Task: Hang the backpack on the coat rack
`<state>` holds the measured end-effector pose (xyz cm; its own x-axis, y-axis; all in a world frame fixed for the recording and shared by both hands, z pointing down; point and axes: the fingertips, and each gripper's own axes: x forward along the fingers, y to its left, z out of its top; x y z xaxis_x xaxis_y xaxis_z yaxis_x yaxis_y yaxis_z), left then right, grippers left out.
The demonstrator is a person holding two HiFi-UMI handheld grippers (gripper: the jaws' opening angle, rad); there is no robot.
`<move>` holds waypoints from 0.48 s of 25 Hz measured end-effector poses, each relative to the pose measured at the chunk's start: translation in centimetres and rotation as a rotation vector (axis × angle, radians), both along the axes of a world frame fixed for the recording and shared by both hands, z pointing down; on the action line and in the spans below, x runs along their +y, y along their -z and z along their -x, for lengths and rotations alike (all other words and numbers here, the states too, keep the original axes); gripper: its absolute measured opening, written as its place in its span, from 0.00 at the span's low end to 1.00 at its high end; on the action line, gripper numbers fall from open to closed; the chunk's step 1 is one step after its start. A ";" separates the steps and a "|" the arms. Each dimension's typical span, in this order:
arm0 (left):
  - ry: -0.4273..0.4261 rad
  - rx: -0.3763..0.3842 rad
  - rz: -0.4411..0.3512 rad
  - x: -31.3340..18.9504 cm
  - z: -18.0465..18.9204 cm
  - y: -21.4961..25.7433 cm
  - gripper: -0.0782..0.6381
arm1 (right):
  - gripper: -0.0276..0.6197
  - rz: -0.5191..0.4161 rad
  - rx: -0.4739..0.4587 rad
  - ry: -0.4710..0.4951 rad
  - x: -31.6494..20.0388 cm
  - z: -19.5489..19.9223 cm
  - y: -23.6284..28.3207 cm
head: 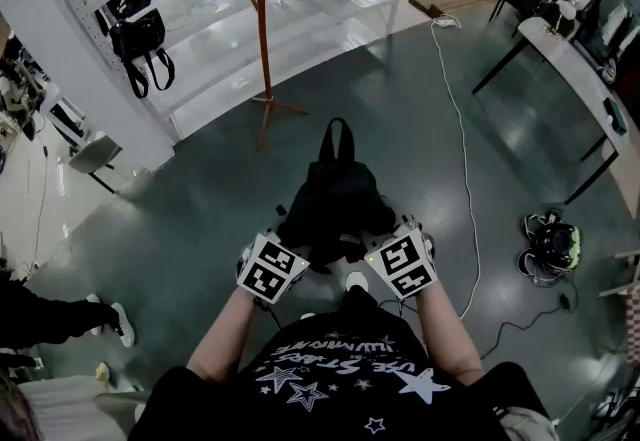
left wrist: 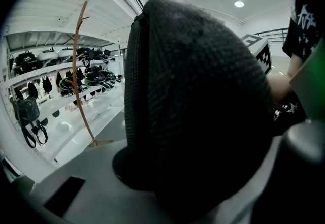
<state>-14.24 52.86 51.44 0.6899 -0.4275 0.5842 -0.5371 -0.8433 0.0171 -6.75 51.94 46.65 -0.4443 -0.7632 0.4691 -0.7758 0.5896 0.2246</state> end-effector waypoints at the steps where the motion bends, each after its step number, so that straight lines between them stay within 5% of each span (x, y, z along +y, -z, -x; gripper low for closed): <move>1: -0.001 0.000 -0.001 0.3 0.1 0.0 0.24 | 0.17 0.001 -0.001 0.001 0.3 0.1 -0.1; 12: 0.013 -0.024 0.029 1.5 0.9 -1.2 0.24 | 0.17 0.043 -0.010 0.018 1.4 0.7 -1.5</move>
